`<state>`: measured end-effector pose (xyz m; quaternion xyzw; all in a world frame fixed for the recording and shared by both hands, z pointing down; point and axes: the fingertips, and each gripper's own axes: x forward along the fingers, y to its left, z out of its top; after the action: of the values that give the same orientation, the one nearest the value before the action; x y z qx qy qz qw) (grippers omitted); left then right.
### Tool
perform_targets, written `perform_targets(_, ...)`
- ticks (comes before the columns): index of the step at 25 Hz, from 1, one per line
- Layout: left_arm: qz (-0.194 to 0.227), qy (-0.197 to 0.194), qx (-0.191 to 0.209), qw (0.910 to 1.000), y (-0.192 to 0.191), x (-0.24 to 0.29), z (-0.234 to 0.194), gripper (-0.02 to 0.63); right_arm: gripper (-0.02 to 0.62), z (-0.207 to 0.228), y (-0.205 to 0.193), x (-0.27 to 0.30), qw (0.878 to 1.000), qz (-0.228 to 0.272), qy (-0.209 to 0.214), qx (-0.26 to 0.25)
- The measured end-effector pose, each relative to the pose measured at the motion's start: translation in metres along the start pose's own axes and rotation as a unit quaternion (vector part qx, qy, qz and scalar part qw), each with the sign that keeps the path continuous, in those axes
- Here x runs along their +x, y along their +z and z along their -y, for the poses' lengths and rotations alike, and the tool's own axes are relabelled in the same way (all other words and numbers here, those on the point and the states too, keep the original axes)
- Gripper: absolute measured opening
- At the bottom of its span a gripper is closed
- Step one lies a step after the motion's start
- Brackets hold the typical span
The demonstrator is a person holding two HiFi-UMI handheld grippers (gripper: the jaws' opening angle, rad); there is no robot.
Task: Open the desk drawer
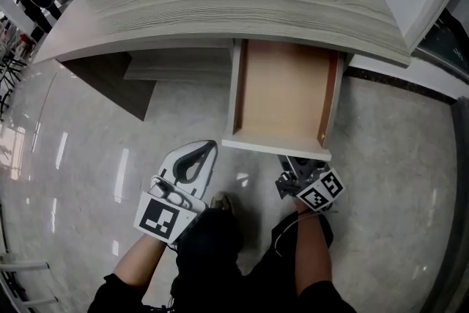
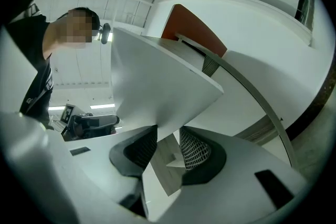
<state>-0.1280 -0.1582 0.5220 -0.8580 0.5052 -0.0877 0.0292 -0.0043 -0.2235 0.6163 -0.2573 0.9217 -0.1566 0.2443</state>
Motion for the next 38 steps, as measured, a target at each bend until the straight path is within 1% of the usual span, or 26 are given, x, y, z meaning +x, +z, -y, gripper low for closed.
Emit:
perform_targets(6, 0.004, -0.001, 0.002, 1.0000, -0.001, 0.003, -0.001, 0.005, 0.114, 0.001, 0.000, 0.000, 1.000, -0.001, 0.003, -0.007)
perform_targets(13, 0.000, 0.001, 0.000, 1.0000, -0.002, 0.004, -0.003, 0.005, 0.117, 0.003, -0.004, -0.002, 1.000, 0.002, 0.000, 0.006)
perform_targets(18, -0.002, 0.002, 0.002, 1.0000, -0.006, 0.005, -0.003, 0.005, 0.118, 0.005, -0.008, -0.002, 1.000, 0.005, -0.007, 0.005)
perform_targets(29, -0.008, 0.004, 0.002, 1.0000, -0.009, 0.009, -0.003, 0.005, 0.123, 0.005, -0.008, -0.003, 1.000, 0.005, -0.005, 0.003)
perform_targets(38, -0.010, 0.007, 0.001, 0.9999, -0.012, 0.010, -0.003, 0.005, 0.134, 0.011, -0.009, -0.007, 1.000, 0.013, -0.012, 0.015)
